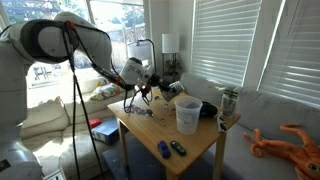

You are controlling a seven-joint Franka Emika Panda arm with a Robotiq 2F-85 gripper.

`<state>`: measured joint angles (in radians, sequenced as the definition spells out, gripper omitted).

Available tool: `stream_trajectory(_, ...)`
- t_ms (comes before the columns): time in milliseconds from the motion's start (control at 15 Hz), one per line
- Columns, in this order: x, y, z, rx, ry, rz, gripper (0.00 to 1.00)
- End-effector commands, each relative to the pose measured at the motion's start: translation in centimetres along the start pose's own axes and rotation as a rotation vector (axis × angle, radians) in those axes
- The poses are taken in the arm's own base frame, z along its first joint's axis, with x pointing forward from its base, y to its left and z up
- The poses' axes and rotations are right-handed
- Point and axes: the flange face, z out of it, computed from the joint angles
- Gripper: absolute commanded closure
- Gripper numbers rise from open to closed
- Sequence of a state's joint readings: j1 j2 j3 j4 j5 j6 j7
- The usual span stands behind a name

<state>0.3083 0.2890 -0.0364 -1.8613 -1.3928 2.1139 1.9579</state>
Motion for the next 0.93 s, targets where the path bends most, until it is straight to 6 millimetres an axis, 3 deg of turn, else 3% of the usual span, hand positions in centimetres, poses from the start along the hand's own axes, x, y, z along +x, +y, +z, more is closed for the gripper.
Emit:
stream_trajectory(0,-1.8,0.2,-0.1,-0.045,0.085,-0.024,0.49)
stream_trajectory(267,-3.8,0.4,0.3,-0.089,0.109,-0.062,0.49)
stream_trajectory(867,-6.0,0.1,0.3,-0.13,0.2,-0.117,0.49)
